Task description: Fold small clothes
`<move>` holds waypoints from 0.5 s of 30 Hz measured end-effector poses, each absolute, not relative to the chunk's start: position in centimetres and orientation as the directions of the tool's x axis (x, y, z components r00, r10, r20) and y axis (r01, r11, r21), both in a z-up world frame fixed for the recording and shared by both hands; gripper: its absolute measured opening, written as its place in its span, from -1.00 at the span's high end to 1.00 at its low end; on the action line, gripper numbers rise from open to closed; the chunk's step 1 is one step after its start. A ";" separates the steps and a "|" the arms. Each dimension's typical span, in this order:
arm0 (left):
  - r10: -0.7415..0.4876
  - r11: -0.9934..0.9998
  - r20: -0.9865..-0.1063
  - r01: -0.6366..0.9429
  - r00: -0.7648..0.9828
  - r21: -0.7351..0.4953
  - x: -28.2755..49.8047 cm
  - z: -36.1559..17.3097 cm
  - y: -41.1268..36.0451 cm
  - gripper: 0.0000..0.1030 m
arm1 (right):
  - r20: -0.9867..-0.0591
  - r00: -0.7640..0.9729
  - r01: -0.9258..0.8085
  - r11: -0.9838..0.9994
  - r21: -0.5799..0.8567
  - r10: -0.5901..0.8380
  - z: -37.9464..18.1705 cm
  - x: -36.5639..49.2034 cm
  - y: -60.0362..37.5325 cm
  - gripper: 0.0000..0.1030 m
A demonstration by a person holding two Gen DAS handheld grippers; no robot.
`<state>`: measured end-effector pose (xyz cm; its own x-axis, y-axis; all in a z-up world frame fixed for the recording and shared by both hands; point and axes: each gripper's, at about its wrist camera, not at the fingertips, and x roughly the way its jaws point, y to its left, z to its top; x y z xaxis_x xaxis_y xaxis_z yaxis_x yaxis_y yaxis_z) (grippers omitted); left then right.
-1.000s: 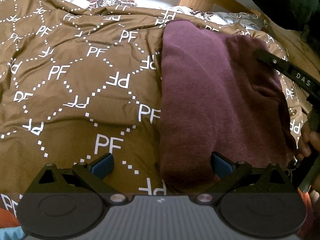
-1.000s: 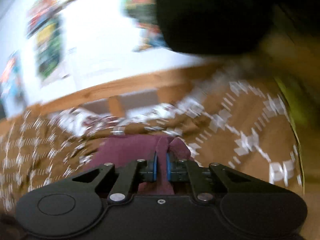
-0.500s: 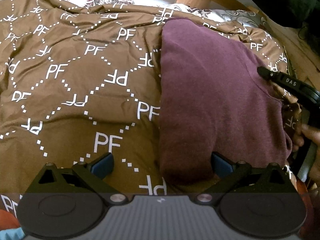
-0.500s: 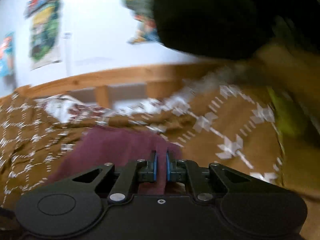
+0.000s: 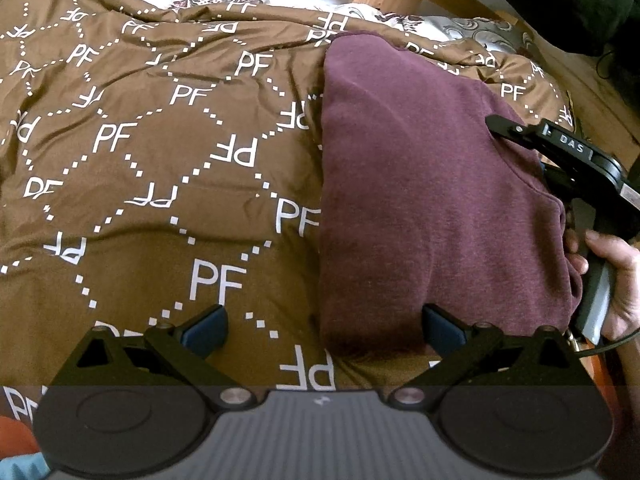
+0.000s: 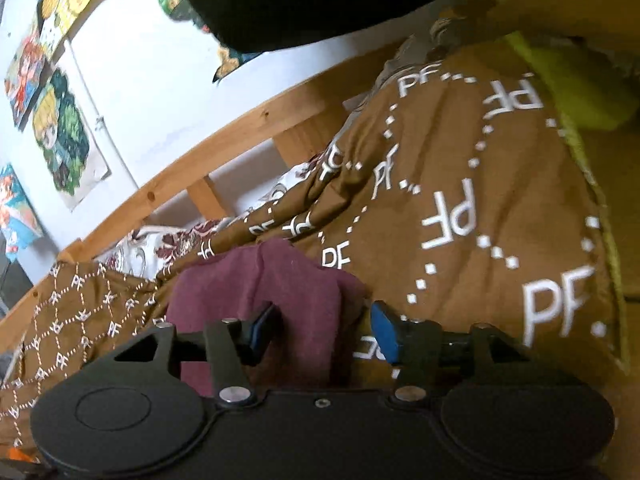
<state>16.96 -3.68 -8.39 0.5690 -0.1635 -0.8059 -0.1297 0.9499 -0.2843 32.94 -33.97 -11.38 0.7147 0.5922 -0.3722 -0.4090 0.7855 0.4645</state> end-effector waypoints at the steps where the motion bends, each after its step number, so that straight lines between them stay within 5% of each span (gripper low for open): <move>1: -0.164 0.950 -0.806 -0.130 0.569 -0.285 17.0 -8.4 -3.7 -1.00 | -0.371 0.711 -0.416 0.782 0.464 0.598 -11.3 33.1 -33.8 -0.12; 15: -0.162 0.954 -0.798 -0.115 0.580 -0.277 17.0 -8.6 -3.8 -1.00 | -0.341 0.711 -0.432 0.765 0.479 0.615 -12.0 33.3 -33.3 -0.26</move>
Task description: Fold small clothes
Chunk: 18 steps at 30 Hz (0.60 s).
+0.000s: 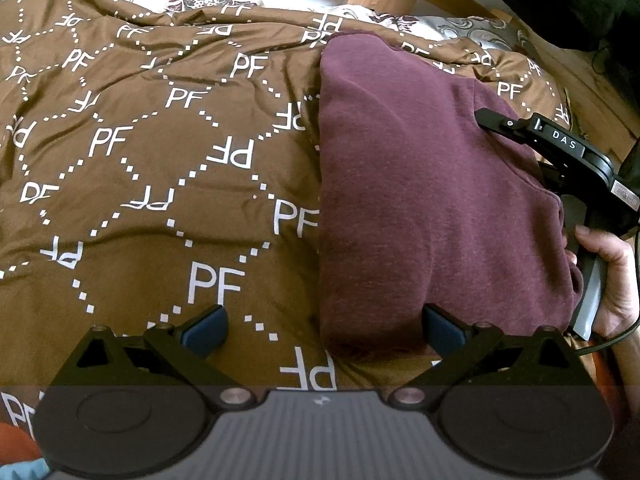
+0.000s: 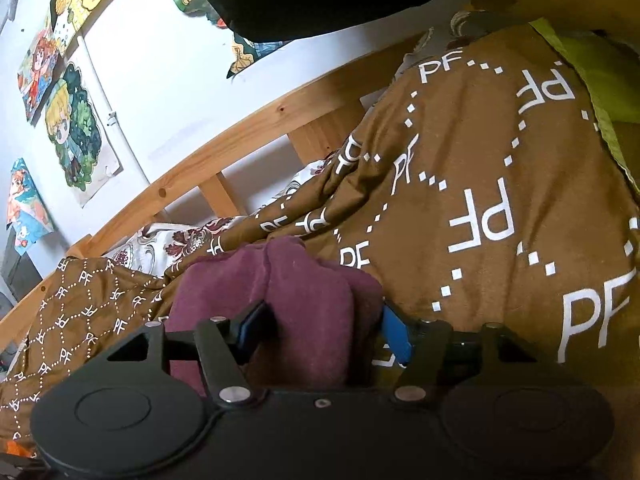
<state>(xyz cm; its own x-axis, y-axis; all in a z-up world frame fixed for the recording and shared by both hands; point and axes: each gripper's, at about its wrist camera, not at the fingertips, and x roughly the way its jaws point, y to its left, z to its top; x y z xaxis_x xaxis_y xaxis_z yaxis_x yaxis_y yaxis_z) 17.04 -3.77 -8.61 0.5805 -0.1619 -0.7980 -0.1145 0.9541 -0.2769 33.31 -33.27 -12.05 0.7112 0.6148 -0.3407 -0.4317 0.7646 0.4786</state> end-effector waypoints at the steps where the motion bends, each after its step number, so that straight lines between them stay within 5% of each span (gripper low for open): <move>1: -0.162 0.954 -0.797 -0.114 0.582 -0.277 17.0 -8.6 -3.8 -1.00 | -0.337 0.709 -0.433 0.760 0.485 0.619 -12.1 33.3 -33.4 -0.27; 10: -0.170 0.952 -0.791 -0.110 0.587 -0.286 17.0 -8.9 -3.7 -1.00 | -0.307 0.677 -0.480 0.718 0.505 0.669 -12.2 32.9 -33.6 -0.61; 18: -0.184 0.945 -0.779 -0.109 0.599 -0.307 16.7 -8.9 -3.3 -1.00 | -0.299 0.667 -0.463 0.694 0.551 0.682 -12.2 33.1 -34.5 -0.44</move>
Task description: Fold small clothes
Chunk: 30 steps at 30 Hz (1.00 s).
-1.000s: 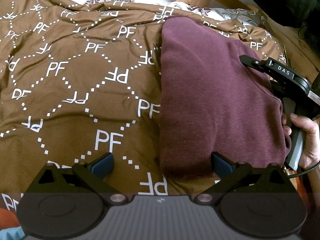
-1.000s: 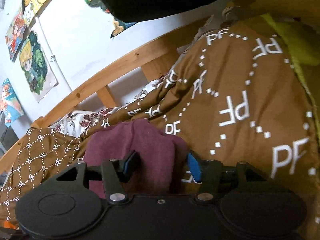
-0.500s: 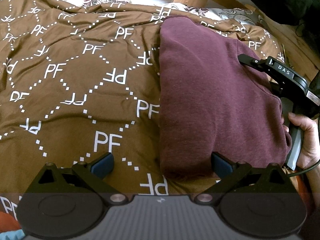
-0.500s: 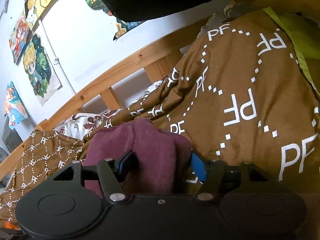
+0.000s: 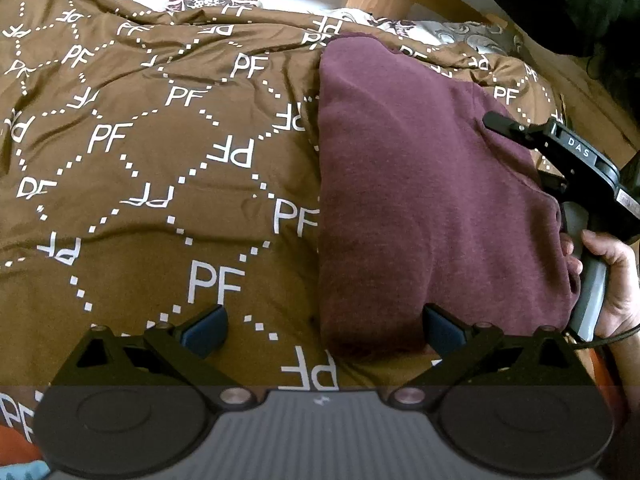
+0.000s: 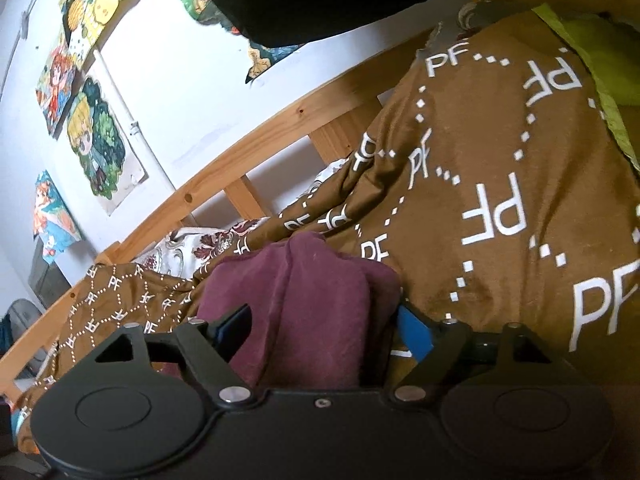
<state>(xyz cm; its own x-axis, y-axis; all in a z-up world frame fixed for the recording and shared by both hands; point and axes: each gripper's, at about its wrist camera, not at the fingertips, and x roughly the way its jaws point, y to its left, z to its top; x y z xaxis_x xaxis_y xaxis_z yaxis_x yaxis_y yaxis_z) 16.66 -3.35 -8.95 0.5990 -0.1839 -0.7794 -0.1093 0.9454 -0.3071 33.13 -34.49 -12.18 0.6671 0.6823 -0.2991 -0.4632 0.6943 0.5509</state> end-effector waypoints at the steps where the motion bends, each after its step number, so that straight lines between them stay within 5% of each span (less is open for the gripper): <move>1: -0.184 0.945 -0.777 -0.109 0.603 -0.309 16.6 -9.0 -3.4 -1.00 | -0.301 0.669 -0.450 0.692 0.564 0.680 -12.2 33.3 -34.8 -0.32; 5: -0.171 0.949 -0.775 -0.109 0.608 -0.295 16.5 -8.9 -3.6 -1.00 | -0.324 0.676 -0.397 0.697 0.597 0.662 -12.4 33.8 -35.5 0.02; 16: -0.191 0.939 -0.774 -0.118 0.604 -0.324 16.7 -8.3 -3.2 -1.00 | -0.379 0.704 -0.389 0.773 0.501 0.601 -12.3 33.2 -33.7 0.07; 22: -0.229 0.936 -0.679 -0.033 0.697 -0.350 17.2 -5.9 -3.6 -0.97 | -0.382 0.710 -0.383 0.779 0.497 0.592 -12.4 33.1 -33.5 0.07; 25: -0.248 0.930 -0.665 -0.018 0.705 -0.366 18.7 -5.7 -3.8 -0.95 | -0.367 0.702 -0.397 0.763 0.510 0.611 -12.3 33.0 -33.5 -0.07; 30: -0.302 0.897 -0.697 -0.055 0.650 -0.439 21.1 -7.5 -3.0 -0.49 | -0.324 0.637 -0.477 0.687 0.548 0.700 -12.0 32.9 -33.8 -0.62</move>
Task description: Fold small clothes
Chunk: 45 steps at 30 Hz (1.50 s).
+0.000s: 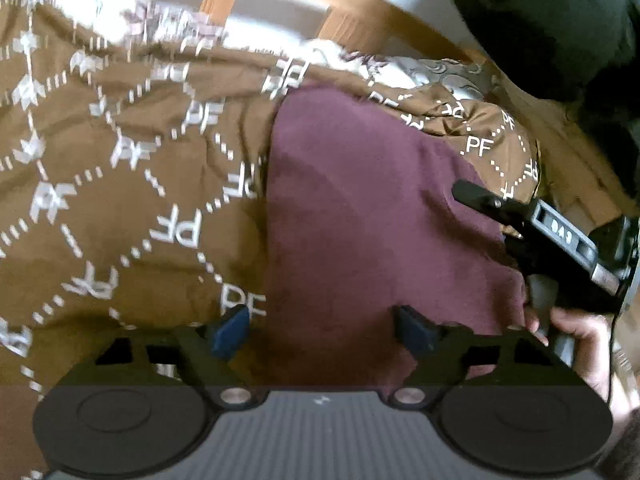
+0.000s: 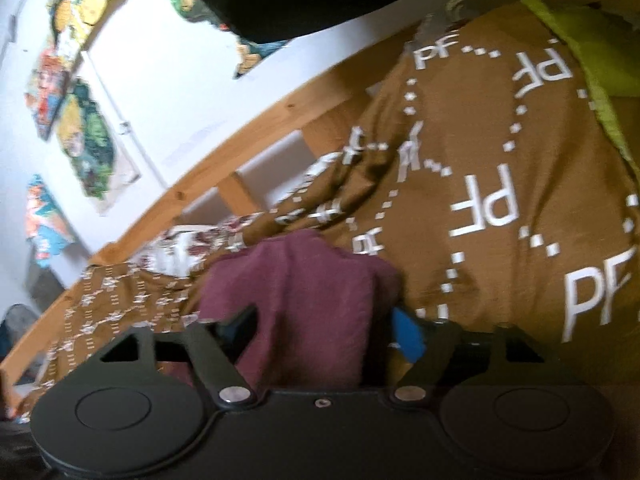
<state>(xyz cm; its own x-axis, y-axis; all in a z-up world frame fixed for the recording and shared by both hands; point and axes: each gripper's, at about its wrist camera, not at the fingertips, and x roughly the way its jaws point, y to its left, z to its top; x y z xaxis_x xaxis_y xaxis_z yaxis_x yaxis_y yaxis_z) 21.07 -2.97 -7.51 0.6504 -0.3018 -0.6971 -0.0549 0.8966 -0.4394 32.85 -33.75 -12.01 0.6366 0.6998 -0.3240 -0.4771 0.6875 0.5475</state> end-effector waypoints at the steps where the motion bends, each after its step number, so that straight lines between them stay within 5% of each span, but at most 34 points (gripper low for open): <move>1: -0.330 0.875 -0.687 -0.063 0.648 -0.480 21.0 -7.9 -2.5 -0.44 | -0.333 0.630 -0.484 0.690 0.538 0.702 -11.9 32.8 -33.6 -0.64; 6: -0.385 0.827 -0.646 -0.064 0.659 -0.558 20.3 -9.0 -0.9 -0.12 | -0.339 0.619 -0.482 0.684 0.548 0.708 -11.7 33.0 -33.7 -0.64; 10: -0.417 0.787 -0.621 -0.079 0.663 -0.612 19.9 -9.6 0.2 -0.05 | -0.331 0.616 -0.461 0.668 0.585 0.715 -11.7 33.3 -34.1 -0.58; 12: -0.421 0.780 -0.620 -0.085 0.663 -0.620 20.0 -9.7 0.3 -0.05 | -0.345 0.621 -0.455 0.682 0.573 0.704 -11.7 33.3 -34.0 -0.41; 15: -0.410 0.796 -0.627 -0.077 0.663 -0.601 20.1 -9.4 -0.1 -0.02 | -0.374 0.630 -0.432 0.708 0.559 0.680 -11.9 33.4 -33.8 0.17; 23: -0.418 0.808 -0.626 -0.045 0.658 -0.587 19.4 -7.8 -0.3 0.23 | -0.357 0.671 -0.442 0.737 0.511 0.650 -10.7 31.6 -32.9 0.62; 45: -0.350 0.832 -0.568 -0.031 0.745 -0.553 14.1 -5.2 6.7 0.25 | -0.291 0.675 -0.619 0.735 0.279 0.679 -3.6 24.8 -22.7 0.70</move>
